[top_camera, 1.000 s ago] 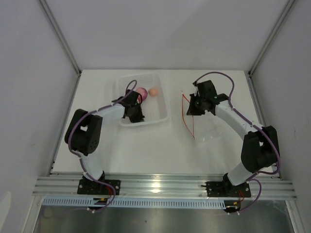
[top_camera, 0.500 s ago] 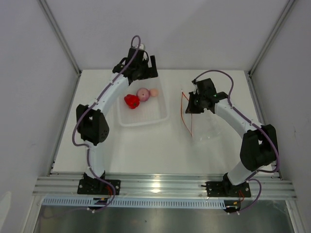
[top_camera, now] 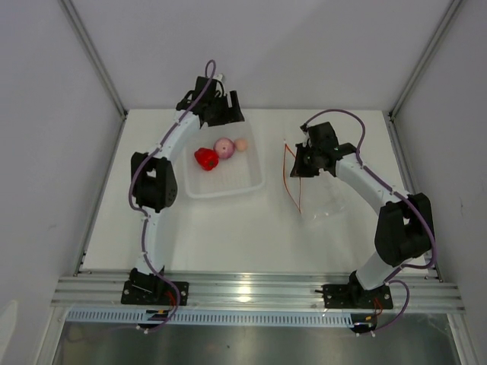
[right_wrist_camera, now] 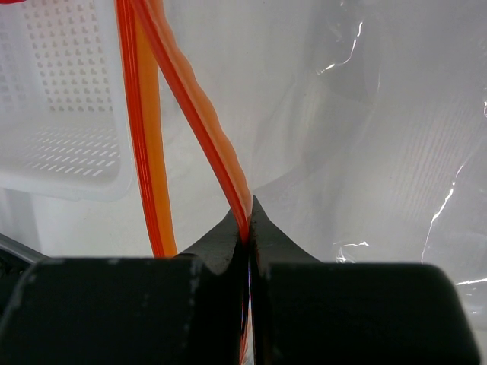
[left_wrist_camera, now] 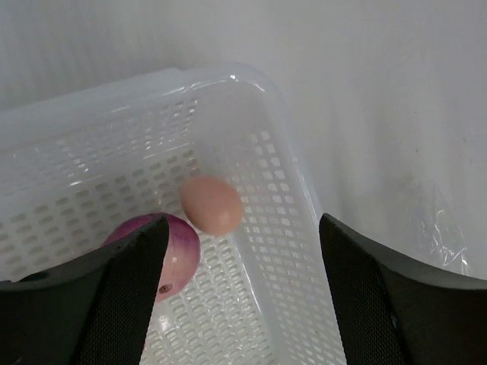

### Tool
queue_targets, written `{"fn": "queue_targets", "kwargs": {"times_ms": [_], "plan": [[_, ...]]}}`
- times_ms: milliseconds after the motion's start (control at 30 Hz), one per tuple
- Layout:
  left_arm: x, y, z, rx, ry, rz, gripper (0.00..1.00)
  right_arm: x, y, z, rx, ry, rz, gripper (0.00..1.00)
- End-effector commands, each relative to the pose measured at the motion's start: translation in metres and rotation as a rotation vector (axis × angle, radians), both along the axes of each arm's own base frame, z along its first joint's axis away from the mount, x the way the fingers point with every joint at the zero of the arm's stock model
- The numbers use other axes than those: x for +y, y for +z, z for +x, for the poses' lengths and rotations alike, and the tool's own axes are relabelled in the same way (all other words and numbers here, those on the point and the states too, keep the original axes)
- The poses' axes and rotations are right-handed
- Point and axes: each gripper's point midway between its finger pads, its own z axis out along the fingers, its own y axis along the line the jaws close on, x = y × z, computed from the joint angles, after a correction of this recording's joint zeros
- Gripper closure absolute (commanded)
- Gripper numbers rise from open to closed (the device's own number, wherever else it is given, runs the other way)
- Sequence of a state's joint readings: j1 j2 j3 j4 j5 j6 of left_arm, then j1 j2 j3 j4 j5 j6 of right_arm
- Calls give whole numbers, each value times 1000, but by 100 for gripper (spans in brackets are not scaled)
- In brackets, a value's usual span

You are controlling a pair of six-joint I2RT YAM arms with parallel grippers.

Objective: Place the food in the zip-top bag and seal the zipper
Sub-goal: Pick up the fake food from the bin.

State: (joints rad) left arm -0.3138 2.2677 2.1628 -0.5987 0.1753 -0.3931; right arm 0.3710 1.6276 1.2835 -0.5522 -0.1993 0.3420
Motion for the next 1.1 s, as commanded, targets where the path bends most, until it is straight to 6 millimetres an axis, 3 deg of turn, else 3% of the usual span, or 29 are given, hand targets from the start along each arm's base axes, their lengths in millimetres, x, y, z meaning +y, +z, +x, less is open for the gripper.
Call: {"fn": "queue_targets", "kwargs": {"times_ms": [0, 167, 200, 267, 733, 833, 967, 1067], "plan": [[-18, 23, 10, -112, -135, -80, 18, 1, 10, 9, -40, 4, 6, 100], [-39, 7, 4, -139, -345, -88, 18, 2, 11, 9, -43, 4, 13, 100], [-34, -7, 4, -109, -334, -62, 16, 2, 11, 10, -44, 4, 12, 100], [-29, -15, 6, -90, -316, -38, 13, 2, 9, 8, -40, 4, 12, 100], [-36, -32, 13, 25, -277, -256, 14, 1, 13, 6, -56, 5, 11, 100], [-34, -46, 10, 94, -249, -276, 18, -1, 13, 6, -59, 0, 7, 100], [-28, -59, 7, 156, -213, -289, 9, -1, 11, 6, -55, 0, 8, 100], [-25, -65, 6, 177, -194, -271, 11, 0, 10, 4, -56, 2, 7, 100]]}}
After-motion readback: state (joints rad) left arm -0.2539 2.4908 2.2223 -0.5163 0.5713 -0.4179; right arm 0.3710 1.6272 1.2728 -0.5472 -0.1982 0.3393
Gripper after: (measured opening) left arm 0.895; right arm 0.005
